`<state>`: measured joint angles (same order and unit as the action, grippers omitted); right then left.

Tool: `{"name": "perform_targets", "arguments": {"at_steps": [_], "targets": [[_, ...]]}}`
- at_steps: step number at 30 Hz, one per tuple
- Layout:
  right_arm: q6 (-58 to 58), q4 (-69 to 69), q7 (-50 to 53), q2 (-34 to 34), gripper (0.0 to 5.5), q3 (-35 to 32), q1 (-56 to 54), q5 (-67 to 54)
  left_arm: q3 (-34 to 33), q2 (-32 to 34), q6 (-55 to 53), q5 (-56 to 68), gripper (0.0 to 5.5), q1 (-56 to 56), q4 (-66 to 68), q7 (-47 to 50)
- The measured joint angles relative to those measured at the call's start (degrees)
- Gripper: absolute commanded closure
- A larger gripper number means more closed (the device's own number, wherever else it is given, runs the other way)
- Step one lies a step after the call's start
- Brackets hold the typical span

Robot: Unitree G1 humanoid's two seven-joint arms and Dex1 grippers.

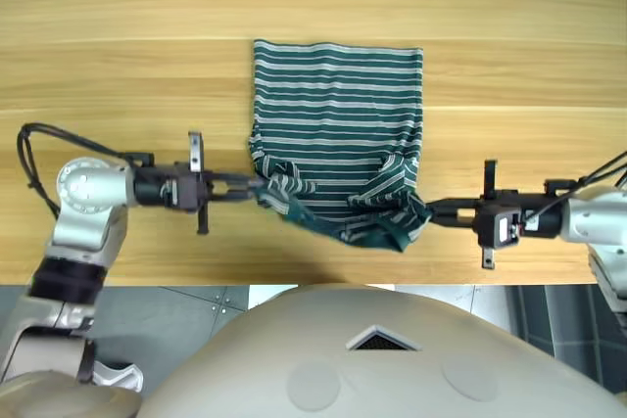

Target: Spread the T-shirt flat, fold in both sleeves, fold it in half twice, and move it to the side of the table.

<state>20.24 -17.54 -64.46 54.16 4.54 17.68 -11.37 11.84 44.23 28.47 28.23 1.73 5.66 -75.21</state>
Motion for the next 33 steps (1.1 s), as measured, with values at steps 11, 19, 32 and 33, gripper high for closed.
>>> {"name": "perform_targets", "arguments": {"at_steps": [11,19,32,33], "targets": [[-3.0,23.2,10.5,-12.6,5.47,4.0,-25.9,10.1,-4.1,-13.7,-1.9,-10.4,5.46,-27.7,34.8,8.6],[-1.1,59.4,21.9,-23.0,5.47,9.7,-49.6,22.8,-3.4,-21.7,-4.0,-22.6,5.46,-44.6,63.7,18.2],[0.0,92.2,38.9,-33.9,5.47,11.7,-65.9,30.7,-9.6,-28.7,-18.4,-29.4,5.46,-51.6,72.5,42.6],[-0.1,92.4,39.4,-34.3,5.47,11.7,-65.9,30.9,-10.1,-29.0,-19.9,-30.0,5.46,-51.6,72.7,44.0]]}}
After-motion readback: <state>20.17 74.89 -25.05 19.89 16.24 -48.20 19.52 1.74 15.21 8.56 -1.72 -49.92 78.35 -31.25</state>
